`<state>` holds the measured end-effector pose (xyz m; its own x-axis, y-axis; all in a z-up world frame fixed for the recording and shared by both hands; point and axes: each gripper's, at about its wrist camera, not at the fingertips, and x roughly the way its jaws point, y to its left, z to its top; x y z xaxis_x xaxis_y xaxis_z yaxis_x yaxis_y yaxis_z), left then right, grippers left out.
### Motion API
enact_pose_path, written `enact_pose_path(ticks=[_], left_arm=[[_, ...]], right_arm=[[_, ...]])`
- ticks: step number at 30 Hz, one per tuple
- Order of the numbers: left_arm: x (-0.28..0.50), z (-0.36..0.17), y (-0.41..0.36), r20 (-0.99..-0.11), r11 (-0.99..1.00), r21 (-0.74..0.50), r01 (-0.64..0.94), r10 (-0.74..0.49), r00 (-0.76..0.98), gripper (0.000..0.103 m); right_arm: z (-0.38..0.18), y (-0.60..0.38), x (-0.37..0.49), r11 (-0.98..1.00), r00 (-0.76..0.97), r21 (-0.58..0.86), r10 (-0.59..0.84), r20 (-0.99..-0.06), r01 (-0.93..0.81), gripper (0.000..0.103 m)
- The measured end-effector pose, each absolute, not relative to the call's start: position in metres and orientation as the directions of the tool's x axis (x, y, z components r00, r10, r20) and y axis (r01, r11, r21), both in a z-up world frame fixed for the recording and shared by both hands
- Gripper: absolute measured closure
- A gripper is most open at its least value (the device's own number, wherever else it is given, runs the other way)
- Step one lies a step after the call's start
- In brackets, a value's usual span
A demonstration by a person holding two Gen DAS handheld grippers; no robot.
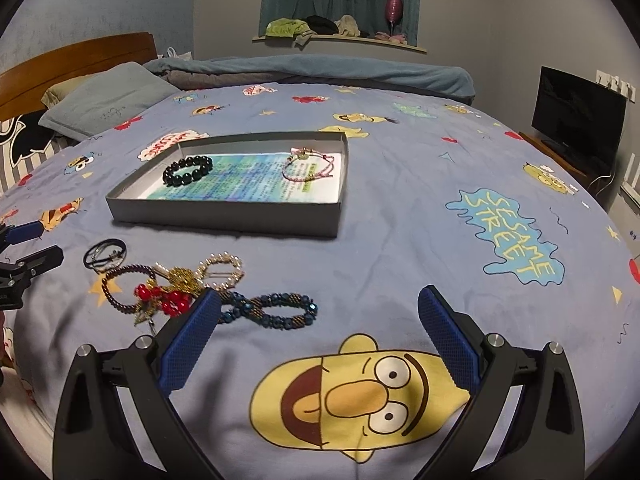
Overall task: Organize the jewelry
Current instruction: 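Close left tool on black cord hair tie while right tool grasps blue beaded bracelet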
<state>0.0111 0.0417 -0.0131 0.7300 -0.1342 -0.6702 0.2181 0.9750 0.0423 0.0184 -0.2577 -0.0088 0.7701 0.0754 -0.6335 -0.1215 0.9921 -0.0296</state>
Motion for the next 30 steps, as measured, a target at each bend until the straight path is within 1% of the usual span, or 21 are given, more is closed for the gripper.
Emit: enact_pose_path(ticks=[3,7,10,11,12,14,16,19,21,22,23,24,25,27,28,29,30], left_arm=[[0.010,-0.019,0.040,-0.686,0.965,0.044,0.258,-0.158,0.710,0.008],[0.013,-0.025,0.035,-0.697,0.959,0.067,0.276,-0.153,0.701,0.008],[0.019,-0.028,0.037,-0.702,0.960,0.031,0.277,-0.177,0.690,0.011],[0.021,-0.030,0.039,-0.704,0.960,0.011,0.281,-0.191,0.684,0.015],[0.024,-0.031,0.039,-0.711,0.958,-0.008,0.286,-0.207,0.672,0.024],[0.029,-0.034,0.040,-0.723,0.957,-0.035,0.289,-0.223,0.654,0.037],[0.035,-0.036,0.043,-0.726,0.963,-0.055,0.265,-0.221,0.651,0.041],[0.042,-0.032,0.050,-0.702,0.969,-0.087,0.230,-0.224,0.676,0.047],[0.047,-0.033,0.050,-0.704,0.972,-0.082,0.219,-0.212,0.678,0.060],[0.051,-0.036,0.050,-0.717,0.973,-0.075,0.216,-0.204,0.667,0.065],[0.054,-0.040,0.049,-0.729,0.972,-0.080,0.221,-0.208,0.652,0.075],[0.056,-0.042,0.050,-0.735,0.970,-0.087,0.226,-0.215,0.644,0.081],[0.057,-0.043,0.050,-0.738,0.969,-0.093,0.230,-0.222,0.638,0.084],[0.057,-0.043,0.047,-0.739,0.969,-0.069,0.238,-0.210,0.640,0.091],[0.057,-0.045,0.045,-0.744,0.968,-0.052,0.245,-0.201,0.637,0.093],[0.057,-0.046,0.043,-0.749,0.966,-0.044,0.255,-0.201,0.631,0.099],[0.056,-0.047,0.042,-0.749,0.964,-0.040,0.263,-0.203,0.630,0.099]], right_arm=[[-0.012,-0.259,0.019,0.991,0.764,-0.022,0.086,-0.640,-0.130,0.006],[-0.014,-0.257,0.021,0.988,0.759,-0.028,0.098,-0.644,-0.151,0.006],[-0.015,-0.256,0.024,0.986,0.754,-0.028,0.105,-0.648,-0.162,0.006],[-0.017,-0.255,0.026,0.986,0.750,-0.024,0.109,-0.652,-0.164,0.006],[-0.018,-0.255,0.027,0.986,0.745,-0.019,0.114,-0.657,-0.167,0.006],[-0.019,-0.253,0.029,0.985,0.740,-0.009,0.125,-0.661,-0.175,0.006],[-0.019,-0.252,0.030,0.984,0.738,-0.012,0.126,-0.664,-0.178,0.006],[-0.020,-0.250,0.031,0.982,0.739,-0.009,0.134,-0.661,-0.187,0.006],[-0.020,-0.248,0.031,0.982,0.738,-0.009,0.135,-0.661,-0.188,0.006],[-0.020,-0.248,0.032,0.982,0.739,-0.011,0.134,-0.660,-0.188,0.006],[-0.020,-0.247,0.032,0.983,0.740,-0.017,0.128,-0.661,-0.185,0.006],[-0.021,-0.248,0.033,0.983,0.739,-0.020,0.124,-0.662,-0.182,0.006],[-0.021,-0.248,0.033,0.984,0.740,-0.020,0.122,-0.661,-0.179,0.007],[-0.020,-0.251,0.034,0.985,0.743,-0.015,0.118,-0.659,-0.169,0.013],[-0.020,-0.252,0.034,0.986,0.742,-0.011,0.117,-0.660,-0.166,0.017],[-0.020,-0.255,0.035,0.987,0.739,-0.003,0.117,-0.663,-0.159,0.022],[-0.020,-0.257,0.036,0.988,0.736,0.004,0.117,-0.666,-0.153,0.025]])
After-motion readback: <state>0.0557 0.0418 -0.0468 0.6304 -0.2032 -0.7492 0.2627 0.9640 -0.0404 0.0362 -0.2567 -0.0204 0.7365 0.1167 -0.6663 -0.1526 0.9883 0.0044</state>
